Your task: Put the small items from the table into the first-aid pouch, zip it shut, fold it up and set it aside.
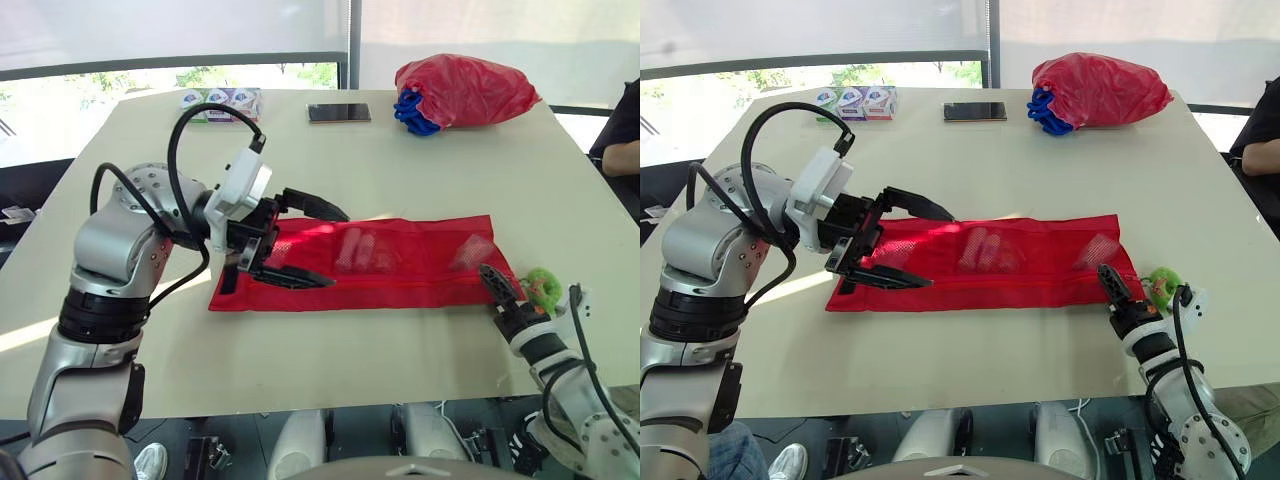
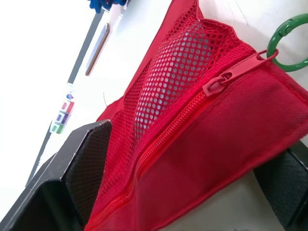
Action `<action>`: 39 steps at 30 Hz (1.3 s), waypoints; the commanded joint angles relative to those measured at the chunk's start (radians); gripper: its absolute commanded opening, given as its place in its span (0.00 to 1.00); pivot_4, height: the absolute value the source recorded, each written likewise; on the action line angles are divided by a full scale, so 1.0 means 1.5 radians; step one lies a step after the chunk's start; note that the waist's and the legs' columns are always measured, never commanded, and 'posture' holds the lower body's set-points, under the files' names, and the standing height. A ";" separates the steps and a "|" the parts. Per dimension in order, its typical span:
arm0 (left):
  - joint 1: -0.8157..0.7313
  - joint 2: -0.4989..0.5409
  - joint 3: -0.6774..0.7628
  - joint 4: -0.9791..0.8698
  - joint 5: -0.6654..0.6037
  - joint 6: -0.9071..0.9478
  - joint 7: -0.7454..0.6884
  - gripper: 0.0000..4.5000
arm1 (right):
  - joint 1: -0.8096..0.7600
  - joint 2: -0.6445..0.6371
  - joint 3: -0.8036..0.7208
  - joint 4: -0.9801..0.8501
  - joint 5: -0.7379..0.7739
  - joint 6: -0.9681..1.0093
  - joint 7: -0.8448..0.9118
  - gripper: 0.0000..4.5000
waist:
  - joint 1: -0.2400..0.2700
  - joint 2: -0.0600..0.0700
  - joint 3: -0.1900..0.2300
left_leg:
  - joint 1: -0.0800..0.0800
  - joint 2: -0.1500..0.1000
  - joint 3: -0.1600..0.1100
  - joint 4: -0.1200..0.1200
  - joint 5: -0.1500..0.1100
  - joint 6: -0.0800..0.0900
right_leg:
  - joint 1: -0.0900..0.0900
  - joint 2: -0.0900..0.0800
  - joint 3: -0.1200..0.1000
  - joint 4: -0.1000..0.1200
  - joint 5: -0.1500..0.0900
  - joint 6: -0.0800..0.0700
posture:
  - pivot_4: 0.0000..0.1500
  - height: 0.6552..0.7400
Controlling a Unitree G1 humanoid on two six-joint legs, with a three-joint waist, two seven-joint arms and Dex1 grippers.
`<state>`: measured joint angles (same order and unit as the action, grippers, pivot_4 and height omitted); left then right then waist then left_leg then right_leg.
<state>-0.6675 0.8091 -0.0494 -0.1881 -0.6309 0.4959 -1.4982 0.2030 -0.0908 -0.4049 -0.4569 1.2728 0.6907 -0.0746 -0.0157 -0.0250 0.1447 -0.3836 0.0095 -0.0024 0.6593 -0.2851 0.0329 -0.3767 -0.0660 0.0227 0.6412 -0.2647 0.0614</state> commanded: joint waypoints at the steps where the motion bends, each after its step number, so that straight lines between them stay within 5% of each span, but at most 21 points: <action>1: -0.022 -0.003 0.002 -0.023 -0.009 0.005 0.007 1.00 | 0.008 0.003 0.011 -0.016 -0.008 -0.031 0.029 0.89 | 0.000 0.000 0.000 | 0.000 0.000 0.000 0.000 0.000 0.000 | 0.000 0.000 0.000 0.000 0.000 0.000 | 1.00 1.00; 9: -0.041 -0.014 -0.009 -0.018 -0.005 0.012 0.014 1.00 | 0.016 0.005 0.010 -0.015 -0.026 -0.077 0.040 0.12 | 0.001 0.001 0.000 | 0.000 0.000 0.000 0.000 0.000 0.000 | 0.000 0.000 0.000 0.000 0.000 0.000 | 1.00 1.00; 11: -0.045 -0.017 -0.011 -0.020 -0.006 0.014 0.016 1.00 | 0.025 0.000 0.002 -0.019 -0.022 -0.085 0.045 0.02 | 0.002 0.001 0.000 | 0.000 0.000 0.000 0.000 0.000 0.000 | 0.000 0.000 0.000 0.000 0.000 0.000 | 1.00 1.00; 25: -0.044 -0.019 -0.011 -0.026 -0.010 0.018 0.026 1.00 | 0.135 -0.163 -0.112 -0.099 -0.054 -0.139 0.191 0.02 | 0.002 0.002 0.001 | 0.000 -0.001 0.000 0.000 0.000 0.000 | 0.000 0.000 0.001 0.000 0.000 0.000 | 1.00 1.00; 31: -0.046 -0.012 -0.009 -0.016 -0.003 0.015 0.025 1.00 | 0.118 -0.363 0.002 -0.219 -0.208 -0.098 0.296 0.02 | 0.000 0.001 0.001 | 0.000 0.000 0.001 0.001 0.000 0.000 | 0.000 0.001 0.001 0.000 0.000 0.000 | 1.00 1.00; 39: -0.031 0.000 0.004 -0.012 0.000 0.008 0.034 1.00 | -0.131 -0.398 0.294 -0.215 -0.319 -0.011 0.306 0.02 | 0.004 0.000 0.002 | -0.003 0.000 -0.002 0.005 0.000 0.000 | 0.000 0.002 0.000 0.000 0.000 0.000 | 1.00 1.00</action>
<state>-0.7137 0.7968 -0.0773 -0.1869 -0.6297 0.5205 -1.4528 0.0306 -0.6802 -0.0292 -0.7812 0.8525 0.6694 0.3485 -0.0095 -0.0244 0.1472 -0.3885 0.0091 -0.0073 0.6674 -0.2852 0.0329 -0.3766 -0.0630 0.0210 0.6408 -0.2648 0.0615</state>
